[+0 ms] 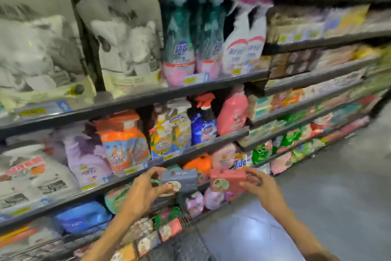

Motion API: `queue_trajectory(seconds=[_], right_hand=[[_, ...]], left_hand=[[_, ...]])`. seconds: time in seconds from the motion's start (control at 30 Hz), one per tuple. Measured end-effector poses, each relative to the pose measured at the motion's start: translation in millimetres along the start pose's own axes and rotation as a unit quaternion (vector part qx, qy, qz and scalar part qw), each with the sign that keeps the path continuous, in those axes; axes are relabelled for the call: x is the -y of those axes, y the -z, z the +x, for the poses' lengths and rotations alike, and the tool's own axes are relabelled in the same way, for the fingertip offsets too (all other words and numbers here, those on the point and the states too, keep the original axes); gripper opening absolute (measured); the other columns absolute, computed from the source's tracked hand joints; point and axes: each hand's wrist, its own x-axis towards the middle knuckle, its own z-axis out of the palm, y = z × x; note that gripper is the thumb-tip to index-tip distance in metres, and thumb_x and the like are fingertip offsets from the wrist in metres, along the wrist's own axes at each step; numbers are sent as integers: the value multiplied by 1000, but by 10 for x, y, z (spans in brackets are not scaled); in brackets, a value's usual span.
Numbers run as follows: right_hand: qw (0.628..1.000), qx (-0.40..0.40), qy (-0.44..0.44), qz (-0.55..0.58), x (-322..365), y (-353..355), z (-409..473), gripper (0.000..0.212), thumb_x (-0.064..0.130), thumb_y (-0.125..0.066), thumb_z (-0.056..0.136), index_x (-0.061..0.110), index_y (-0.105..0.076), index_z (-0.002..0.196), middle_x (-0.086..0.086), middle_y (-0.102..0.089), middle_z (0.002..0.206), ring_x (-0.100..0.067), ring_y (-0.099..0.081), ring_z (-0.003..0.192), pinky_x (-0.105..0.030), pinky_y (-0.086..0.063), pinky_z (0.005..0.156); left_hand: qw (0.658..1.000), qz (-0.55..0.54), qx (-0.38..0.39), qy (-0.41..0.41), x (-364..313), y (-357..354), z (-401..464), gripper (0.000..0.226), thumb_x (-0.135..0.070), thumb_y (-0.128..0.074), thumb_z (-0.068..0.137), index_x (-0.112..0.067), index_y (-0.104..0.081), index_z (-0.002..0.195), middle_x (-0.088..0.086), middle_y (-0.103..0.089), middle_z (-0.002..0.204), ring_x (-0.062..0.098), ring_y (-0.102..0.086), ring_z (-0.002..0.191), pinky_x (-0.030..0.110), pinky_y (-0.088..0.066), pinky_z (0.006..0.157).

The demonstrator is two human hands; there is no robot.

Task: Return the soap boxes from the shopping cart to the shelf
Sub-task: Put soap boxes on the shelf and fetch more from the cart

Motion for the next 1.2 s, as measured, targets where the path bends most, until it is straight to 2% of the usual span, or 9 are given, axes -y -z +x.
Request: queue_trajectory(seconds=[0.13,0.23,0.37,0.53,0.63,0.83,1.03,1.1,1.2], right_hand=[[998,-44,26,31,279,993,-116,74,43,-93,55,15,-66,118,-9,-76,102,-26,-70,100,-41,-58,87],[996,-74,35,30,410,1752,-199,62,21,-86,61,10,-64,117,-2,-77,92,-11,-70,86,-25,-57,76],[992,-106,61,38,395,2860,-249,48,-8,-79,73,4,-64,117,-5,-76,96,-10,-70,88,-20,-55,73],[984,-163,65,31,346,4063,-346,43,-11,-75,76,7,-64,114,2,-75,91,-5,-69,81,-21,-57,71],[979,-188,70,27,321,4636,-373,41,-8,-78,76,13,-64,109,8,-76,83,-3,-69,78,-18,-55,69],[966,-240,75,58,274,5474,-248,37,-1,-78,79,16,-67,111,-3,-77,95,-12,-72,87,-21,-56,74],[965,-245,77,46,161,6102,386,41,6,-79,81,16,-66,119,-5,-76,104,-19,-72,98,-28,-59,81],[967,-239,81,45,153,6250,719,42,6,-79,82,17,-66,120,-5,-76,104,-20,-72,99,-31,-59,85],[970,-224,84,51,204,6389,1305,40,3,-77,82,19,-66,117,-3,-76,101,-12,-72,94,-25,-59,77]], left_hand=[[998,14,28,-61,-976,-510,347,44,-32,-90,70,-24,-68,107,-5,-77,94,12,-73,88,30,-58,80],[992,12,59,-108,-1647,-1061,517,38,-9,-88,73,-17,-69,105,-7,-78,92,7,-73,84,16,-55,72],[984,-4,67,-162,-2439,-1906,690,37,-16,-89,71,-27,-68,100,-21,-74,91,-4,-68,74,12,-51,68],[974,-6,90,-206,-3242,-2904,919,36,-15,-88,74,-24,-69,104,-8,-76,96,10,-74,85,27,-58,76],[966,2,101,-238,-3627,-3376,1048,35,-21,-89,73,-31,-68,100,-21,-73,94,-1,-70,85,20,-55,77],[958,-13,124,-257,-4257,-4095,1424,34,-29,-87,76,-28,-68,105,-14,-76,96,4,-72,88,27,-56,78],[957,-38,119,-260,-4590,-4681,2126,32,-32,-87,76,-32,-69,102,-21,-74,96,1,-70,88,22,-55,80],[959,-46,115,-256,-4622,-4814,2443,36,-36,-86,76,-33,-69,107,-17,-75,101,4,-71,92,31,-57,82],[964,-53,88,-247,-4681,-4920,2912,35,-26,-86,77,-30,-69,107,-15,-76,101,3,-71,94,24,-57,80]])
